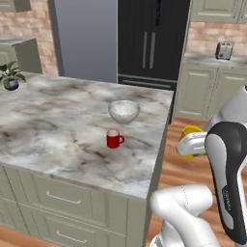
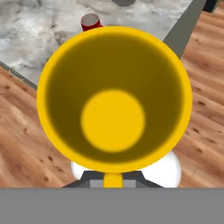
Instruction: Clear the mugs and bowl far away from the sink.
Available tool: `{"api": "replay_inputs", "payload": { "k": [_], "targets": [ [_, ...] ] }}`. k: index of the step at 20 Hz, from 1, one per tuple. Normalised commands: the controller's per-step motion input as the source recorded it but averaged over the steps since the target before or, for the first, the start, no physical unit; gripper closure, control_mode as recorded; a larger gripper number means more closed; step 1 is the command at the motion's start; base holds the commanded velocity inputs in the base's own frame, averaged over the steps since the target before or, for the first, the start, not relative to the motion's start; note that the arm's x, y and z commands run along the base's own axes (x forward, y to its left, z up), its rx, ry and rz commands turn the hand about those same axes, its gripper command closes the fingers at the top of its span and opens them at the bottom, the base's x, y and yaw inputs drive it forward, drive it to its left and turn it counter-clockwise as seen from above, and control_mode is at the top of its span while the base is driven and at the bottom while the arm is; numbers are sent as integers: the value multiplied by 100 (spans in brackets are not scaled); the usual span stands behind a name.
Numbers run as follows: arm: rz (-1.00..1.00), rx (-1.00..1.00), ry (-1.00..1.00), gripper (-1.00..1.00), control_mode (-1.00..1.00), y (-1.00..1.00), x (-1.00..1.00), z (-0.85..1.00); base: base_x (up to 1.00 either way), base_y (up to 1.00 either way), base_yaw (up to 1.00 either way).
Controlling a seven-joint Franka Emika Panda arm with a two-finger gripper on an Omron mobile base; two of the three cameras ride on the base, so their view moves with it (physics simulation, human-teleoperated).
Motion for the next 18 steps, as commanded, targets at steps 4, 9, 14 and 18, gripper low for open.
{"api": "replay_inputs", "payload": {
  "k": [4,9,14,18],
  "targets": [
    [0,0,0,100,100,0,0,0,57,24,20],
    [0,0,0,100,100,0,0,0,53,0,41],
    [0,0,0,100,100,0,0,0,59,0,47],
    [0,0,0,100,100,0,0,0,52,1,47]
  ]
}}
